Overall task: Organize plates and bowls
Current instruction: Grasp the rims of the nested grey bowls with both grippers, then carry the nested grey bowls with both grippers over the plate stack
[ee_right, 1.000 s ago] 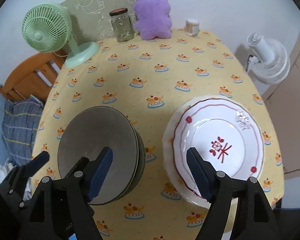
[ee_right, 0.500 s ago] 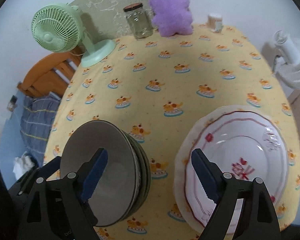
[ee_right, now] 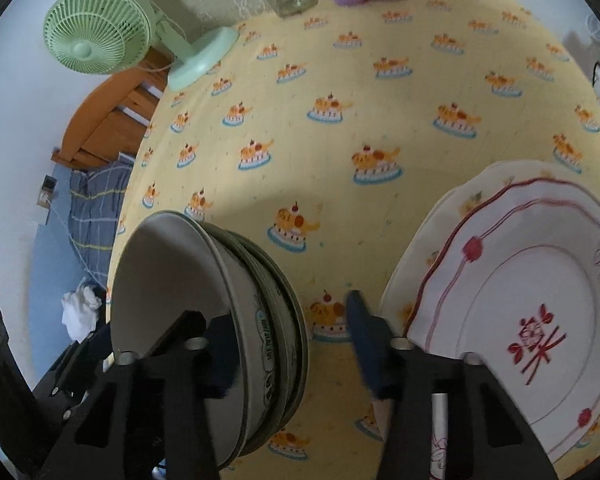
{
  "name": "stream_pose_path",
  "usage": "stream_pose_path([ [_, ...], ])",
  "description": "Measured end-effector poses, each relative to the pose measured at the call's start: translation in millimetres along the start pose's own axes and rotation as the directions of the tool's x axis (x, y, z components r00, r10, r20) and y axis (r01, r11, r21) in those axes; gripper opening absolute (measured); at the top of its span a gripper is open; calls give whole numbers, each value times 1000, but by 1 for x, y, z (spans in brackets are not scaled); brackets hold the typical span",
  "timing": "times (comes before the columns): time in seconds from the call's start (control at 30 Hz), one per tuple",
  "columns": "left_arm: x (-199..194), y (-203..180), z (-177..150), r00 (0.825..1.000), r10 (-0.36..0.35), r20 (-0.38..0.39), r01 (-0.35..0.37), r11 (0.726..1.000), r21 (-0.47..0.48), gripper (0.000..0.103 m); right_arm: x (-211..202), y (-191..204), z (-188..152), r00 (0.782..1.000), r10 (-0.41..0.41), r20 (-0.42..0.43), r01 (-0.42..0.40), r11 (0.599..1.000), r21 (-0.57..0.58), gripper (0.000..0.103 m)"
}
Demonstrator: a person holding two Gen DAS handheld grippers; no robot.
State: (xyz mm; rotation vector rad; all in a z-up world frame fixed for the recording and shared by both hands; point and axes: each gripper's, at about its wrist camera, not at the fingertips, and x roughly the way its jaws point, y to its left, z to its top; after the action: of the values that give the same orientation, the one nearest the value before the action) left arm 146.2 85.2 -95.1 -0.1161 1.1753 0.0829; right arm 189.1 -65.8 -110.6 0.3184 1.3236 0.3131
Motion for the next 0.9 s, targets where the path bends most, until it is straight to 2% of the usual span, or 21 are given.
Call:
stream_pose_path([
  [0.13,7,-3,1,1000,8,-24,-8,1000,27,67,3,3,-3,999,30,-16,-30,1000,2,31],
  [0.23,11,-1,1,999,-27,-42,28,999,28,62,2,7,-5,1000,9,-8,-9,1000,-7,31],
  [0.37,14,2,4,997,-57,-44,59,997,46,61,1,9,-6,1000,-14,3,14,1000,16,31],
  [0.43,16,5,5,994,-95,-45,97,994,58,61,2,10,-6,999,-33,10,32,999,25,31],
  [0.6,20,9,7,978,-202,-48,205,975,90,55,1,16,-7,995,-92,22,91,994,58,32],
  [0.77,23,11,7,960,-278,-41,281,955,92,55,0,18,-9,992,-123,30,120,989,82,33],
  [0.9,24,13,8,950,-309,-49,312,945,97,55,0,19,-12,989,-145,41,140,985,100,35],
])
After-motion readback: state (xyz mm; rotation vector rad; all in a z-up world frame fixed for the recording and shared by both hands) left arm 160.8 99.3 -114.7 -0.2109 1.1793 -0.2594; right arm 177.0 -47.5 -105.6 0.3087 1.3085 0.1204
